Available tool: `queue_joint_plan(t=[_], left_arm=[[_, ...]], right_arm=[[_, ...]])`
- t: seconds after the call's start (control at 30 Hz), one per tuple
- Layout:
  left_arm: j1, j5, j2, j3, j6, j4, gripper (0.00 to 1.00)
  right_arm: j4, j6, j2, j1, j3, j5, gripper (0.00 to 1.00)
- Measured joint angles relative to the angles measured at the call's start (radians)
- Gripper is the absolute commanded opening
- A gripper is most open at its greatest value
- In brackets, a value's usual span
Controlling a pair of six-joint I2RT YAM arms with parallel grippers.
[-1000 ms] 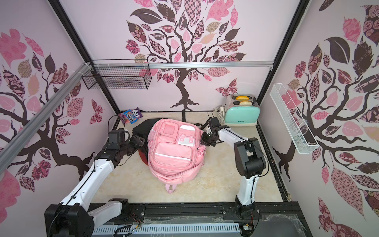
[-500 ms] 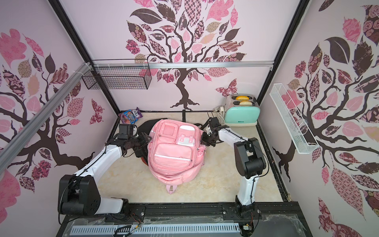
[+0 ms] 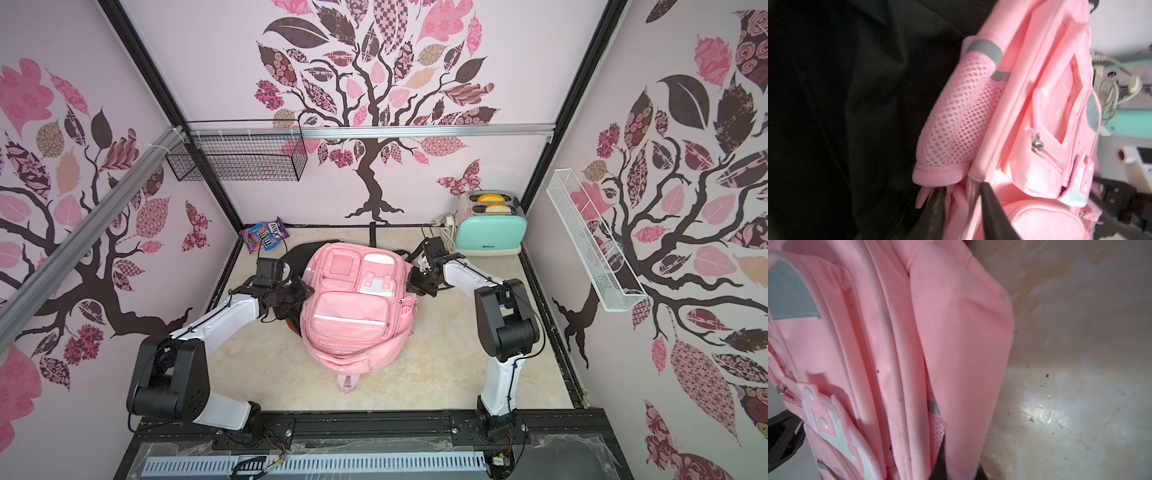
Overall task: Zip up the backpack
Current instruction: Zip the zipper on the backpack.
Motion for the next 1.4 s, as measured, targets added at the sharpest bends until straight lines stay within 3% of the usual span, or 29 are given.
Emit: queue_joint_plan(t=[0.3,0.7,1.03,1.13,1.27,1.3,1.4], left_arm=[[-0.014,0.011,-0.06,-0.011,0.006,0.015,0.0],[-0.032,0.053,-0.386,-0.077,-0.011,-0.078,0.0],[-0.031,0.027,-0.481,-0.324,-0.097,-0.037,0.0],[-0.031,0.037,-0.492,-0.381,-0.13,0.054,0.0],[-0.031,0.048,-0.49,-0.409,-0.153,0.127,0.0],[-0.031,0.052,-0.49,-0.415,-0.157,0.144,0.0],[-0.025,0.065,-0.491,-0.432,-0.172,0.181,0.0]], right_arm=[[-0.02,0.001,-0.017,-0.006,0.004,0.02,0.0],[-0.181,-0.048,-0.096,0.026,0.217,0.054,0.0],[-0.266,-0.111,0.099,0.109,0.376,0.113,0.0],[-0.306,-0.121,0.166,0.108,0.421,0.14,0.1],[-0.359,-0.134,0.212,0.107,0.489,0.175,0.31],[-0.367,-0.135,0.214,0.107,0.501,0.191,0.48],[-0.399,-0.13,0.211,0.106,0.534,0.259,0.54]])
